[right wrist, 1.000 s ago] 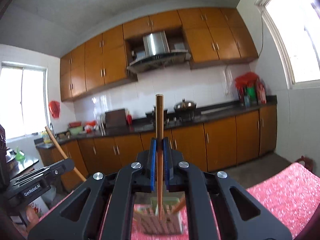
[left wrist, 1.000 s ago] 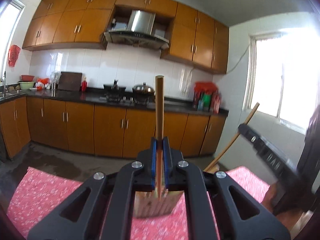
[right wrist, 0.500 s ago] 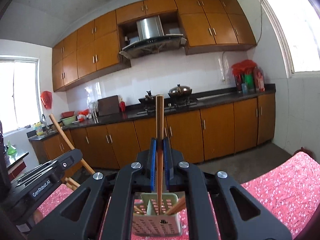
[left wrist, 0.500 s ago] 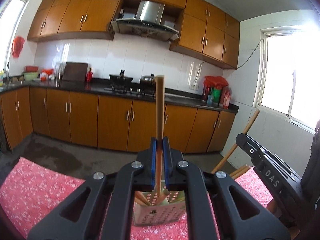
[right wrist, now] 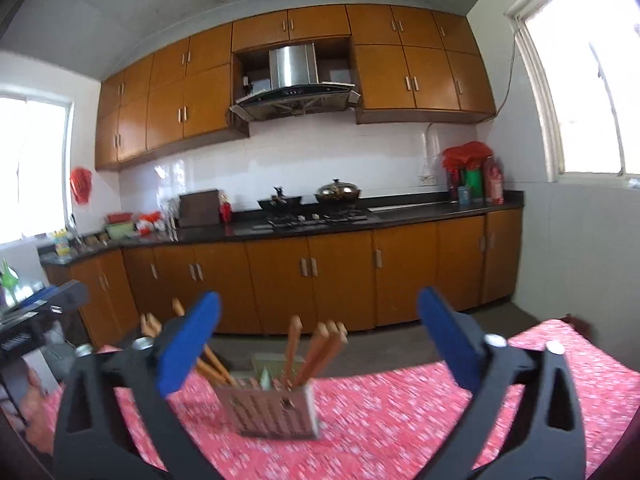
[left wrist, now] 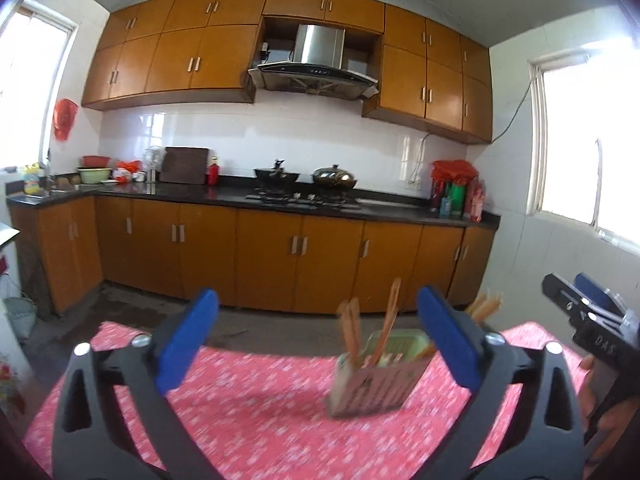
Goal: Organize utensils
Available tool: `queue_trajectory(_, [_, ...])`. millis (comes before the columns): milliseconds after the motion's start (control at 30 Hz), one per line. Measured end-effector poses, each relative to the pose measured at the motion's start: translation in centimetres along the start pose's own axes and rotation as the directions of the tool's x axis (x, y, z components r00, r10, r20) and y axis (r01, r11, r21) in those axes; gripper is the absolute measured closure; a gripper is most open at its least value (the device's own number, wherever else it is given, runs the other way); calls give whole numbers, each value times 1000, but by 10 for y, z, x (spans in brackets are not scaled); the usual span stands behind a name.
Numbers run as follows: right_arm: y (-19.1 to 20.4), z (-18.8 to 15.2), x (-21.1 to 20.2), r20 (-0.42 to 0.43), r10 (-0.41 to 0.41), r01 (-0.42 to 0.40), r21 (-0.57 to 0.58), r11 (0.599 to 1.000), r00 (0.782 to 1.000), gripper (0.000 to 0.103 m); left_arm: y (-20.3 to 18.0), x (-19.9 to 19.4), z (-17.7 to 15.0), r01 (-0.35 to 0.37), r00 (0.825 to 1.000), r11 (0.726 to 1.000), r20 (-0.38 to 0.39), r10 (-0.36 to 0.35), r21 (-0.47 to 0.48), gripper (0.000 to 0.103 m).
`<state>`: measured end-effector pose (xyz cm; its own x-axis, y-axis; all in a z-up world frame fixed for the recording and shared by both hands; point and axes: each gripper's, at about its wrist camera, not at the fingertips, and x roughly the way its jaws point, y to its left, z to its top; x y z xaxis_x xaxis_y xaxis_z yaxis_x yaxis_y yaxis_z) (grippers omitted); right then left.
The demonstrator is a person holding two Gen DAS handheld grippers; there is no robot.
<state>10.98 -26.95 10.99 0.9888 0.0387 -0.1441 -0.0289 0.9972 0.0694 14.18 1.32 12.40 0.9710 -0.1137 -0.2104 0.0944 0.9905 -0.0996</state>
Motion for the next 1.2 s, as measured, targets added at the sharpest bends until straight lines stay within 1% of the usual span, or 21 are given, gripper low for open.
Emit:
queue_trajectory(100, [10,-22,-15,-55,-44,41,-54,998,998,2,5,-24,-25,-47,998,998,-45,49,32,4])
queue_trajectory(167, [15,-36,-24,-93,-51,44,-67,997,994,2,8,-40,-46,-89,994,995,-63,91,47,4])
queue_trajectory(200, [16,-44,-30,-108,-40,34,-63,997,993,2,9,-45,-53,-102,992,994,-68,105,48,4])
queue_trajectory(333, [25,-71,-52,-129,-14,5,-73,997,992,2,13,-67,-83,-118,988,992,-93,122,42,4])
queue_trajectory(433, [33,-84,-61,-133,-13,1,-89,996,991,2,9,-79,-100,-121,988,990,-91,127,70,4])
queue_trajectory(567, [38,-103,-68,-179,7,-22,-82,996,984,2,-1,-88,-116,-131,987,984,-80,141,123,4])
queue_trajectory(767, [38,-127,-73,-243,11,-27,-64,998,970,2,-10,-93,-135,-120,985,983,-106,135,138,4])
queue_trajectory(933, [34,-139,-79,-255,4,-17,-47,999,967,2,-10,-94,-146,-112,983,985,-130,130,132,4])
queue_trajectory(1200, [28,-139,-81,-258,6,-9,-13,1000,966,2,-9,-93,-152,-101,983,988,-140,117,120,4])
